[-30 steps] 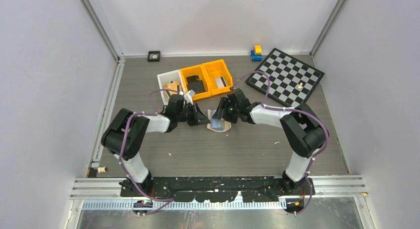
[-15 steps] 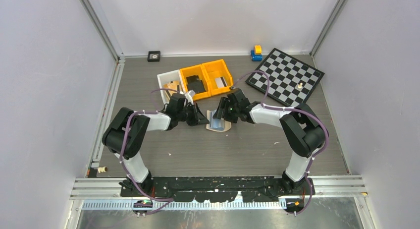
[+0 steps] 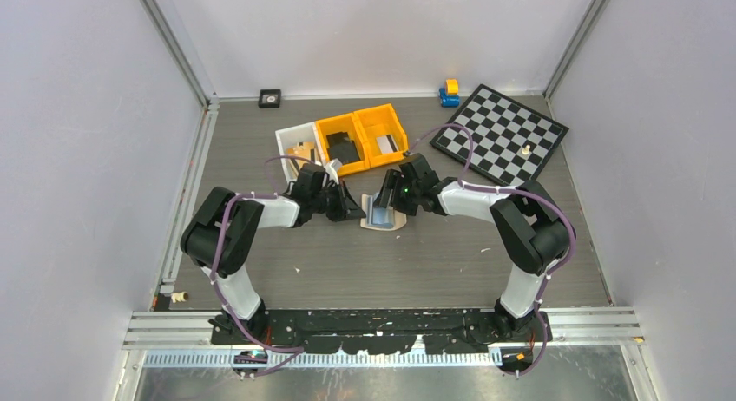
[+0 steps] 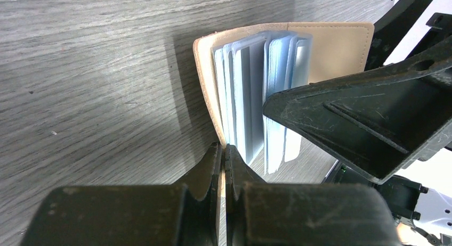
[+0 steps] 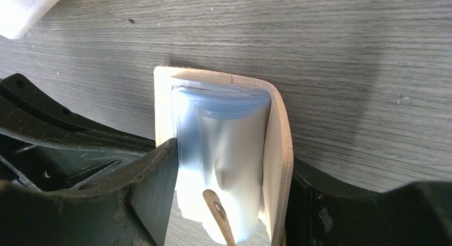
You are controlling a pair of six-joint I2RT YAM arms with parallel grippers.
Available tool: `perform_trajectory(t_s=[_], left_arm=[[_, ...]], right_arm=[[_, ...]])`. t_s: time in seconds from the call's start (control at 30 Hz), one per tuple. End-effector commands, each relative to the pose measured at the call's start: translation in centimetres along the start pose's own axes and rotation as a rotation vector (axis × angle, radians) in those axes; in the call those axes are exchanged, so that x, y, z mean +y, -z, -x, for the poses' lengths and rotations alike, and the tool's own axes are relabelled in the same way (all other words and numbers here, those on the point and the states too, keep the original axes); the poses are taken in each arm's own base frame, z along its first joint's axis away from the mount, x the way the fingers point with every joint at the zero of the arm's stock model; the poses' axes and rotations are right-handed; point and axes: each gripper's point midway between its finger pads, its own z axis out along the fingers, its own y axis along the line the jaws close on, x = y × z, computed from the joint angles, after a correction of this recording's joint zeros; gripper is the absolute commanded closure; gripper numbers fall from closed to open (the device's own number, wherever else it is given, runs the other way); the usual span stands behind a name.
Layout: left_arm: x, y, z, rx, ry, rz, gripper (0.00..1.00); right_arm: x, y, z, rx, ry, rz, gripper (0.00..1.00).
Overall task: Take the credit cards out of the card holder
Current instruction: Pick up the card holder from the center of the board.
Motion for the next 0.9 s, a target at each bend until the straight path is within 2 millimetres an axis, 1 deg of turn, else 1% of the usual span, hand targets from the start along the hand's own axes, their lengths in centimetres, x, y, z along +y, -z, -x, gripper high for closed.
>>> perform_trajectory(t_s=[0.0, 0.1, 0.17, 0.27, 0.37, 0.5, 0.63, 0.77, 0.87], left_arm=[[-1.6, 0.2, 0.6, -0.009, -0.035, -0.063, 1.00], [-2.3, 0.6, 0.8, -0.027, -0.049, -0.085, 1.00], [-2.8, 0.8, 1.0, -0.036, -0.058, -0.106, 1.00], [-3.7, 1.1, 1.0, -0.046, -0.068, -0.154, 1.00], [-3.7, 1.0, 1.0, -0.040, -0.065, -0.160, 1.00], [-3.6, 0.8, 0.9, -0.032, -0.057, -0.160, 1.00], [-3.4, 0.7, 0.8, -0.024, -0.049, -0.155, 1.00], [-3.4, 0.7, 0.7, -0.023, -0.049, -0.152, 1.00], [-3.3, 0.6, 0.7, -0.021, -0.047, -0.146, 1.00]], right_arm=[[-0.1, -0.5, 0.4, -0.011, 0.008, 0.004, 0.34], [0.0, -0.5, 0.1, 0.002, 0.012, 0.010, 0.33], [0.1, -0.5, -0.1, 0.010, 0.014, 0.017, 0.28], [0.8, -0.6, 0.1, -0.001, 0.016, 0.061, 0.24], [0.9, -0.6, 0.0, 0.004, 0.016, 0.070, 0.23], [0.9, -0.7, -0.1, 0.009, 0.013, 0.070, 0.26], [0.9, -0.6, 0.0, 0.004, 0.004, 0.070, 0.17], [1.1, -0.3, 0.1, -0.009, 0.003, 0.079, 0.14], [0.9, -0.1, 0.3, -0.027, -0.003, 0.071, 0.16]])
